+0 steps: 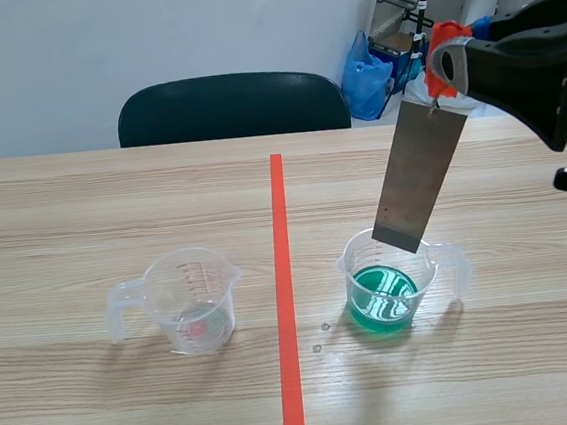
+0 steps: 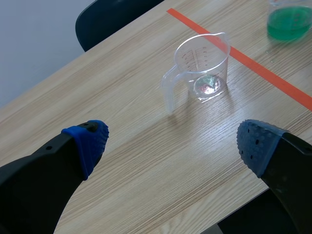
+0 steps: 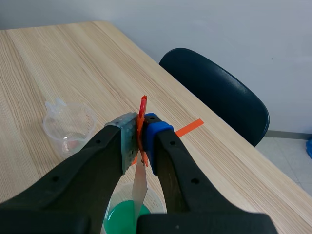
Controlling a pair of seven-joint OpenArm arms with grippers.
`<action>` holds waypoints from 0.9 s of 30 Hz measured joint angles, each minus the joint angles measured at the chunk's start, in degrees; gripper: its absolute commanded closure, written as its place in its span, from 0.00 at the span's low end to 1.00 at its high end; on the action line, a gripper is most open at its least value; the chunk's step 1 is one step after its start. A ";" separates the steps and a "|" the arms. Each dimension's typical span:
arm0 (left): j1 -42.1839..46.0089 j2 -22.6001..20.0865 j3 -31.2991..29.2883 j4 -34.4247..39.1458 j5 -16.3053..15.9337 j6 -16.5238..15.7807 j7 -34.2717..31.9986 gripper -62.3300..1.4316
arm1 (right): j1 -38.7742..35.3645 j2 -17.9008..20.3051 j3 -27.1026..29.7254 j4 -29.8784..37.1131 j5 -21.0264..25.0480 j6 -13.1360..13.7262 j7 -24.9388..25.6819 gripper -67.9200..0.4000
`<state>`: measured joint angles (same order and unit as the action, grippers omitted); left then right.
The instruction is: Do the redox reaction experiment
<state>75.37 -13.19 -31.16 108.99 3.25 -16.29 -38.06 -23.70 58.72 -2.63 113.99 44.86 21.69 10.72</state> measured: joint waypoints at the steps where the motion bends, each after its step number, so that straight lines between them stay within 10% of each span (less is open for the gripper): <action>1: 0.00 0.00 0.00 0.00 0.00 0.00 0.00 0.09 | 0.00 0.00 0.00 0.00 0.00 0.00 0.00 0.98; 18: 0.00 0.00 0.00 0.00 0.00 0.00 -0.02 0.10 | 0.00 0.00 0.00 0.00 0.00 0.00 0.24 0.98; 27: -0.15 -8.17 0.00 -0.04 -1.99 -0.02 0.02 0.75 | 0.00 0.00 0.00 0.00 0.00 -0.04 0.44 0.98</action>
<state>75.22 -21.37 -31.16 108.95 1.26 -16.32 -38.04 -23.70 58.72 -2.63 113.99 44.86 21.65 11.16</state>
